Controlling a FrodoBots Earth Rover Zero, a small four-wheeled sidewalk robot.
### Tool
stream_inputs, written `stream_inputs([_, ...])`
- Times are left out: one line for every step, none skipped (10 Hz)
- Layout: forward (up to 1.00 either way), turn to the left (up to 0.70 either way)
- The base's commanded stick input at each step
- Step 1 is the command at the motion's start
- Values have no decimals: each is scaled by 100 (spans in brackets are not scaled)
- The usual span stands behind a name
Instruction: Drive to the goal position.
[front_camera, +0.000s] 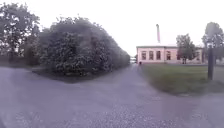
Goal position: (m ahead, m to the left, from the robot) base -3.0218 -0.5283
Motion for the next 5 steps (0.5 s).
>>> stream_inputs([0, 0])
stream_inputs([0, 0])
stream_inputs([0, 0])
stream_inputs([0, 32])
stream_inputs([0, 45])
